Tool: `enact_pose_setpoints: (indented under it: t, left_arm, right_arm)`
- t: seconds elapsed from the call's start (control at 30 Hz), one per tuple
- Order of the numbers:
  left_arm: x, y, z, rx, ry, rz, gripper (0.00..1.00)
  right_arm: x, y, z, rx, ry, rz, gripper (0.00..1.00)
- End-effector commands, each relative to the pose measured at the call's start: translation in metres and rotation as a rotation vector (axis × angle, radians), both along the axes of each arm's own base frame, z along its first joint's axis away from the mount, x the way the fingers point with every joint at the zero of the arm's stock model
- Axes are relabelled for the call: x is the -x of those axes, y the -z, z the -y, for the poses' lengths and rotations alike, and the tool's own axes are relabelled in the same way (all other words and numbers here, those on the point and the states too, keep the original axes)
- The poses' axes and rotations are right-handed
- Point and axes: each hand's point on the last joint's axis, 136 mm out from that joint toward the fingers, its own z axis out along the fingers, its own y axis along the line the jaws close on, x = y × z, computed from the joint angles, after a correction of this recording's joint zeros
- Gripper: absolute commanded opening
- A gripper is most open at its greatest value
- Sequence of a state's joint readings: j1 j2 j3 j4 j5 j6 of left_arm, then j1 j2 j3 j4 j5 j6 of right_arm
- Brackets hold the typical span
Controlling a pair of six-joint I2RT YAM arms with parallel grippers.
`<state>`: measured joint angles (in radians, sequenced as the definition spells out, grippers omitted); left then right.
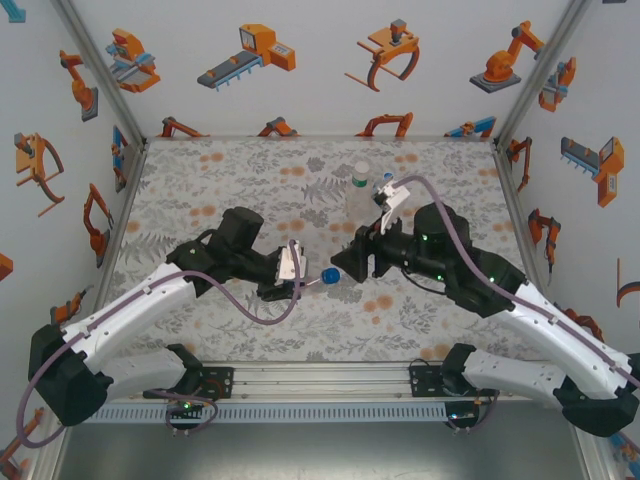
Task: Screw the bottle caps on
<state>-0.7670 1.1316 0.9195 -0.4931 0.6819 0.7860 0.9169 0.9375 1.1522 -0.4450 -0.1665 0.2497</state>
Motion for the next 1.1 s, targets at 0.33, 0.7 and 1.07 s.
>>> enact_pose_setpoints:
  t: [0.33, 0.7, 1.07]
  left_arm:
    - [0.008, -0.02, 0.002, 0.06, 0.052, 0.038, 0.0]
    - [0.009, -0.02, 0.003, 0.059, 0.056, 0.033, 0.0]
    - [0.009, -0.02, 0.002, 0.057, 0.056, 0.037, 0.0]
  right_arm:
    - [0.058, 0.035, -0.013, 0.351, -0.665, 0.657, 0.55]
    - [0.059, 0.043, -0.027, 0.32, -0.715, 0.705, 0.52]
    - [0.058, 0.052, -0.037, 0.33, -0.741, 0.684, 0.43]
